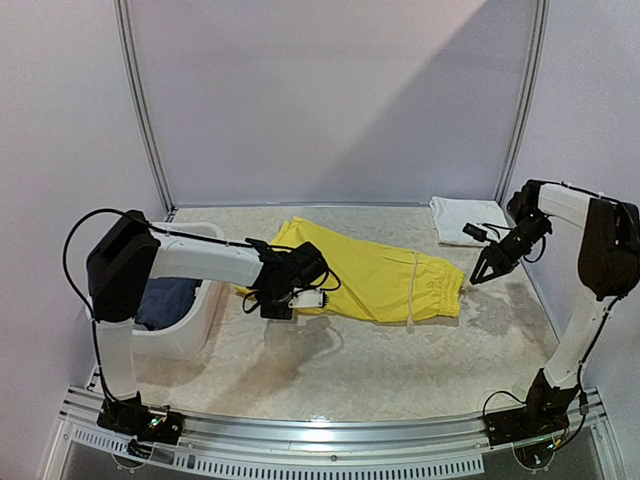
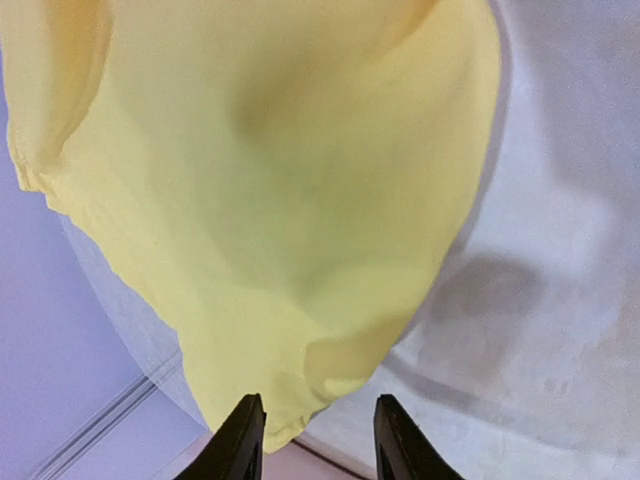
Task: Fold and stack the mixed laundry pile
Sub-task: Smooth out the rectangle-folded shorts at the center of the board.
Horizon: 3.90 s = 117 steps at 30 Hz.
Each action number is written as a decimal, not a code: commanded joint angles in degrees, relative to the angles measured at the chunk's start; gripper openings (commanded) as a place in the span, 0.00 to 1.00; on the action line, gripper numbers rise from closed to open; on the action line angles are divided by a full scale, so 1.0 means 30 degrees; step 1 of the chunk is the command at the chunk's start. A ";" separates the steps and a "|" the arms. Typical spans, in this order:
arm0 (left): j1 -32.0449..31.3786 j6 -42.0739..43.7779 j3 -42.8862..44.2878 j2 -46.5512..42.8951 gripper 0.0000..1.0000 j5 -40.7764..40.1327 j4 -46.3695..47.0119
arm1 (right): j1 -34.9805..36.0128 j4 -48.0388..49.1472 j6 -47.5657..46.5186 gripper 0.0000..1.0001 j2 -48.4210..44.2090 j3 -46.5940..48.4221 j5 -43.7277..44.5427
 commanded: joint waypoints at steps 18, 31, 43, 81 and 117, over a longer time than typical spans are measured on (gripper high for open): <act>0.2395 -1.3118 1.1061 0.3242 0.41 0.5992 -0.3831 | 0.2883 0.4694 0.0040 0.46 -0.0115 -0.4620 0.1439; 0.3444 -1.3716 0.7024 0.3927 0.36 0.8374 -0.1666 | 0.2854 0.4371 -0.0627 0.13 0.0066 -0.4757 0.1625; 0.3507 -1.3744 0.5884 0.3867 0.35 0.8329 -0.1295 | 0.2866 0.4982 -0.0777 0.41 0.1126 -0.4770 0.0048; 0.2992 -1.1560 0.6078 0.0868 0.36 0.7134 -0.2637 | 0.0614 -0.0692 -0.4092 0.48 -0.2462 -0.2044 0.4226; 0.3138 -1.6463 0.2784 0.2598 0.33 1.2472 0.0888 | 0.0733 0.1658 -0.2446 0.37 0.6559 0.3528 -0.0581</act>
